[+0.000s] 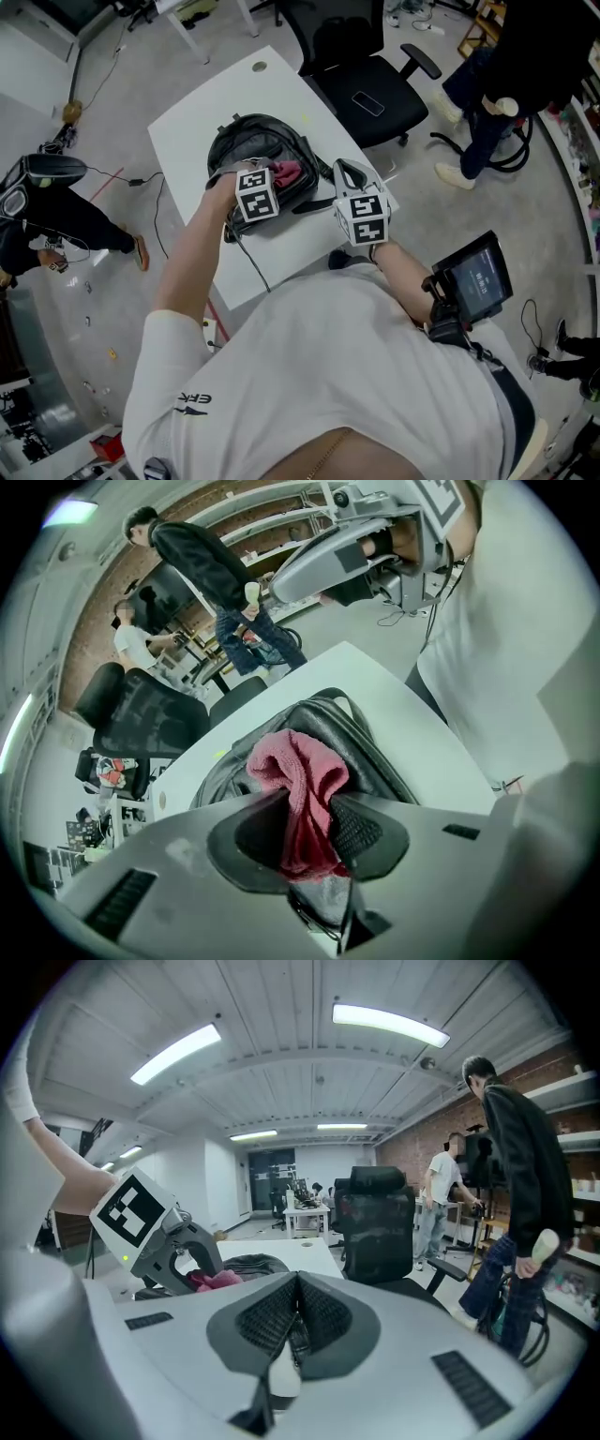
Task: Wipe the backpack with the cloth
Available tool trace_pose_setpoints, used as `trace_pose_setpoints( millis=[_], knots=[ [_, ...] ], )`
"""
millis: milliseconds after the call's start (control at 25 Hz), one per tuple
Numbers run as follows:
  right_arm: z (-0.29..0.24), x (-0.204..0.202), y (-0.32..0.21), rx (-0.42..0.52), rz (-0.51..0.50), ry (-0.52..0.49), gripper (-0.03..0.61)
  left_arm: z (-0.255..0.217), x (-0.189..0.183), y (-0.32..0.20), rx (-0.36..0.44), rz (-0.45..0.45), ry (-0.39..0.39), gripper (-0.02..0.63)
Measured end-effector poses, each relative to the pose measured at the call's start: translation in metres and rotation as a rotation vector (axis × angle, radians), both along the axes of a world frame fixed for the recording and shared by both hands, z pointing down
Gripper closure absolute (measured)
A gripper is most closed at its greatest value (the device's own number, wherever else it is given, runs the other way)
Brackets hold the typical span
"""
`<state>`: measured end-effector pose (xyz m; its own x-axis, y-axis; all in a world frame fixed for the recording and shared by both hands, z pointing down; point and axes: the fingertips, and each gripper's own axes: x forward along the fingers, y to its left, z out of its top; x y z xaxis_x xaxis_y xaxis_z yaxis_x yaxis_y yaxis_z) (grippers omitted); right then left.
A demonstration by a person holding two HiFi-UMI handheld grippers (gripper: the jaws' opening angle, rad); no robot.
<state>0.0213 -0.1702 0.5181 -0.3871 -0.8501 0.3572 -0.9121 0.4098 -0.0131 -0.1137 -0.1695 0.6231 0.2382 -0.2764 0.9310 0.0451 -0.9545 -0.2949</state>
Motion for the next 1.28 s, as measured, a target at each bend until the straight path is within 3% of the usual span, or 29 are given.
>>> trace_pose_setpoints(
  millis=[320,800,1120,1280],
  knots=[
    [-0.003,-0.038,0.005,-0.009,-0.086,-0.003,0.575,-0.012,-0.041,0.023,-0.011,-0.065,-0.014,0.505],
    [-0.002,-0.05,0.014,-0.011,-0.136,0.002,0.575,0.003,-0.102,0.049,-0.056,-0.205,-0.087,0.508],
    [0.009,-0.038,0.015,-0.034,-0.11,0.024,0.575,0.017,-0.096,0.035,-0.035,-0.278,-0.044,0.509],
    [-0.008,-0.052,0.069,-0.009,-0.081,0.025,0.575,-0.006,-0.121,0.071,0.063,-0.426,0.077,0.509]
  ],
)
